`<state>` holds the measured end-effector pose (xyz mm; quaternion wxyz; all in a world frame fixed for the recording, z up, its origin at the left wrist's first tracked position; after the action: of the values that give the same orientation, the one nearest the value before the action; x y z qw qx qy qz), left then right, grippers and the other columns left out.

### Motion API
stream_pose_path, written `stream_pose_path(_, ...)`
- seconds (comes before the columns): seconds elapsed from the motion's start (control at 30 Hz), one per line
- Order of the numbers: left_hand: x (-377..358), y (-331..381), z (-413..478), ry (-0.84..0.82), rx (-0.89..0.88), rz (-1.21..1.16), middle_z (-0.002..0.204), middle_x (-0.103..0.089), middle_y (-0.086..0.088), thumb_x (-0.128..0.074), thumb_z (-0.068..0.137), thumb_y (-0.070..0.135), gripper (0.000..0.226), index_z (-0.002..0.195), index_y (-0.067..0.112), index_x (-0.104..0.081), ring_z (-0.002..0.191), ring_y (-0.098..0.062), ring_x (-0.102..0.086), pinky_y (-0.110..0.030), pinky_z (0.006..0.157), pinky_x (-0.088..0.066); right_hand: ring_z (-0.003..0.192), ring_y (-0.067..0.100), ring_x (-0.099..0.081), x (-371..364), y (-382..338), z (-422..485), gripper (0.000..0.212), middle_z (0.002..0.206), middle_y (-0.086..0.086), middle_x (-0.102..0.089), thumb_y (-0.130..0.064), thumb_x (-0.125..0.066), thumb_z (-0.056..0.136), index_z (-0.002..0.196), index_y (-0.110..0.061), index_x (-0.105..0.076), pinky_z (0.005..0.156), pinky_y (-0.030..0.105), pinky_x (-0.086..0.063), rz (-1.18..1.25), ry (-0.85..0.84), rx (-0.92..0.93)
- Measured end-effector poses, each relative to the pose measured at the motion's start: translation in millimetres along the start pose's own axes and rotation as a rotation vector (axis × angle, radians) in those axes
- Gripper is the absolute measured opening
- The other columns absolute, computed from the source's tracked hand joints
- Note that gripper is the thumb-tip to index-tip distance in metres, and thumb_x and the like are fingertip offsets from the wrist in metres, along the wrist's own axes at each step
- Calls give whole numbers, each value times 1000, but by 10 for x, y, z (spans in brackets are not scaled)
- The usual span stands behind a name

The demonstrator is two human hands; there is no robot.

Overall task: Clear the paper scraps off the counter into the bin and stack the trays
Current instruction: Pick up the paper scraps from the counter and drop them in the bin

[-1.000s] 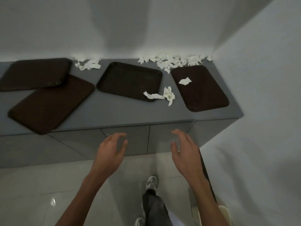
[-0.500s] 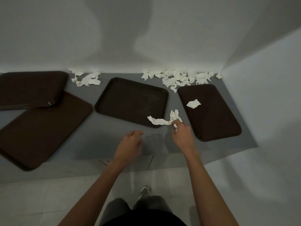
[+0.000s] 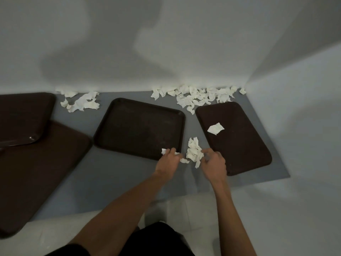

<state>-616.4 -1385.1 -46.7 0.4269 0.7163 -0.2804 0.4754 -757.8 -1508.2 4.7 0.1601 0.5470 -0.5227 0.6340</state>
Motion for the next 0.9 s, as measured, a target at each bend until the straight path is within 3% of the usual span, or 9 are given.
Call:
stream_pose_path(0.07,60,-17,46,-7,-11,-104,122,-51,-7,-58,94,1,31,119,15,-67,115,-26,-54,-43,88,-56,90,18,-55,-58,87,17,29,113,0,-66,-18,-60,96,120,-30,-71,75,30,-43,1,5,20)
stream_pose_path(0.23,569,-112,0,241,44,-476,98,-63,-2,-59,99,9,13,98,12,-72,83,-17,-62,-36,79,-53,99,27,-65,-81,185,27,31,112,9,-66,-9,-64,95,121,-24,-74,80,29,-46,82,13,-19)
stream_pose_path(0.33,820,-209,-125,330,98,-579,103,-60,1,-54,103,10,20,107,15,-73,89,-12,-60,-23,84,-47,89,23,-63,-168,103,39,36,113,10,-64,-9,-65,97,129,-24,-70,81,28,-48,93,-12,41)
stream_pose_path(0.4,890,-319,-178,335,172,-639,103,-61,0,-47,106,13,26,110,17,-72,90,-12,-59,-24,84,-45,93,22,-63,-310,65,44,46,117,8,-62,-12,-67,98,141,-27,-62,86,33,-53,73,-73,88)
stream_pose_path(0.47,889,-458,-216,332,256,-756,90,-65,0,-42,108,19,31,94,18,-69,83,-14,-59,-33,77,-47,103,27,-64,-461,132,41,51,120,9,-63,-10,-63,100,148,-26,-55,91,34,-51,62,-154,58)
stream_pose_path(0.53,873,-546,-290,339,378,-890,78,-65,-3,-42,110,35,42,82,11,-63,72,-14,-60,-41,70,-50,106,29,-66,-518,258,24,44,118,9,-67,-8,-56,101,142,-23,-60,86,28,-47,96,-185,-23)
stream_pose_path(0.63,859,-521,-447,330,526,-1073,72,-64,-2,-38,109,49,58,82,2,-59,65,-10,-62,-33,67,-51,88,18,-68,-384,329,10,30,103,7,-73,4,-61,97,120,-11,-74,74,16,-44,110,-51,3)
stream_pose_path(0.77,754,-454,-592,235,620,-1166,83,-62,-1,-48,98,67,60,91,8,-58,78,-18,-63,-38,80,-51,76,15,-61,-35,317,-52,11,93,6,-66,-5,-71,94,102,-12,-76,72,22,-45,162,113,54)
stream_pose_path(0.9,597,-277,-669,37,526,-1399,110,-60,-16,-72,94,30,34,105,14,-45,103,-27,-73,-47,90,-59,89,12,-69,306,327,-149,6,100,-9,-63,-20,-72,98,99,-19,-67,75,17,-49,392,93,-36)
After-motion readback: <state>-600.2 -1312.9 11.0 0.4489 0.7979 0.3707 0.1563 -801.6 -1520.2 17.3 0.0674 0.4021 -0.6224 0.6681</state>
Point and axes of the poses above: each hand's wrist, its own z-axis towards the middle knuckle, its own x-axis out of the back of the hand, y = z × x, the point moved 7 cm from there along z, towards the middle knuckle
